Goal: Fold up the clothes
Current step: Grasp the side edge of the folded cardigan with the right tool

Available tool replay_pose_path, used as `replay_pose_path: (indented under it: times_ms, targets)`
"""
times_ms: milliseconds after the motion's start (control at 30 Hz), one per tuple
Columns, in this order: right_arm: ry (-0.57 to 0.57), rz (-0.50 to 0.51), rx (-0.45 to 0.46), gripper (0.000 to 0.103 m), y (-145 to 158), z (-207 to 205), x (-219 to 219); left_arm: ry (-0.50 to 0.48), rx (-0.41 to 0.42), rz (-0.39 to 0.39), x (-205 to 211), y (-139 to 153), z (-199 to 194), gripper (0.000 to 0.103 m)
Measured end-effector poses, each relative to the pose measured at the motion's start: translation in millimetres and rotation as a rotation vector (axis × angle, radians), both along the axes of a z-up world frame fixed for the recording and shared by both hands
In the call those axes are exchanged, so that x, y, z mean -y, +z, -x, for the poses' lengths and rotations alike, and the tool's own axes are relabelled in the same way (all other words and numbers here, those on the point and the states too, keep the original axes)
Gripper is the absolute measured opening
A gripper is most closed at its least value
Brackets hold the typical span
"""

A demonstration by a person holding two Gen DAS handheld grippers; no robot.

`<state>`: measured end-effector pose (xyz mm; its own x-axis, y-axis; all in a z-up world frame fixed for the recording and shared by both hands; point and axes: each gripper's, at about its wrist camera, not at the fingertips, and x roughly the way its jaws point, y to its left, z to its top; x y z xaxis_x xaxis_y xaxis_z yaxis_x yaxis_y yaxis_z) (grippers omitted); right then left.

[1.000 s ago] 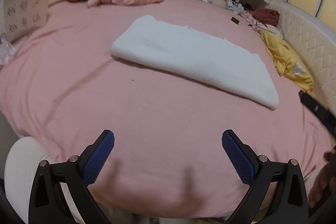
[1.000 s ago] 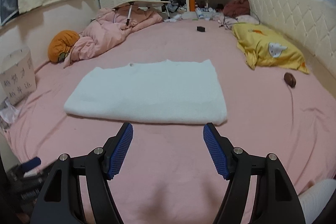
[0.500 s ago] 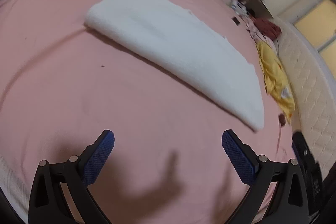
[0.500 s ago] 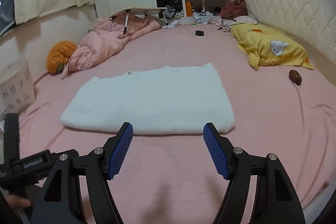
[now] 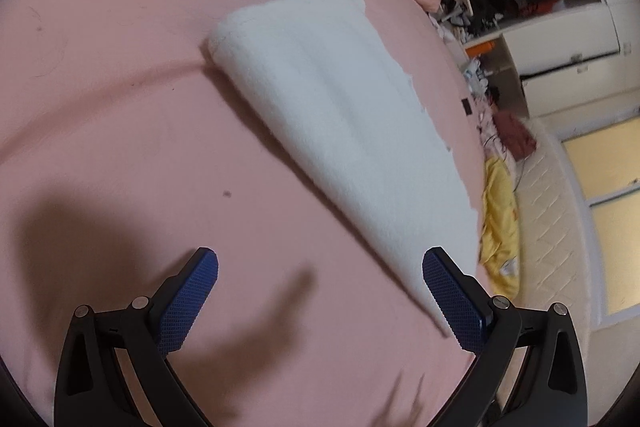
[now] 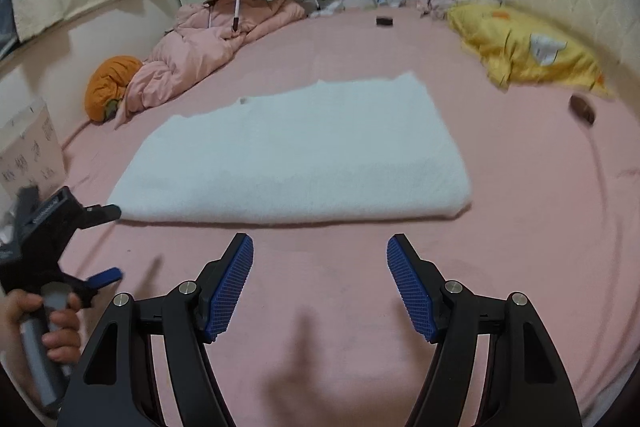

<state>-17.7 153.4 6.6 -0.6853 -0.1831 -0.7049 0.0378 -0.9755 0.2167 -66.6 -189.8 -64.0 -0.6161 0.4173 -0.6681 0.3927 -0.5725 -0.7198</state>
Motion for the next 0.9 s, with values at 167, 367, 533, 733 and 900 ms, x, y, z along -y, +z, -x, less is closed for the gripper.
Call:
replay_pose_path:
  times_ms: [167, 367, 533, 733, 900]
  targets:
    - [-0.026, 0.159, 0.091, 0.070, -17, 9, -19, 0.061, -0.051, -0.098, 14, -17, 17, 0.102]
    - [-0.034, 0.148, 0.094, 0.070, -20, 11, -20, 0.154, -0.084, -0.135, 23, -26, 39, 0.102]
    - [-0.013, 0.144, 0.106, 0.070, -22, 12, -16, 0.145, -0.091, -0.060, 22, -29, 73, 0.102]
    - [-0.013, 0.142, 0.102, 0.070, -21, 11, -15, 0.158, -0.128, -0.054, 38, -33, 117, 0.102]
    - [-0.009, 0.149, 0.105, 0.070, -21, 11, -14, 0.107, -0.156, -0.009, 34, -30, 122, 0.102]
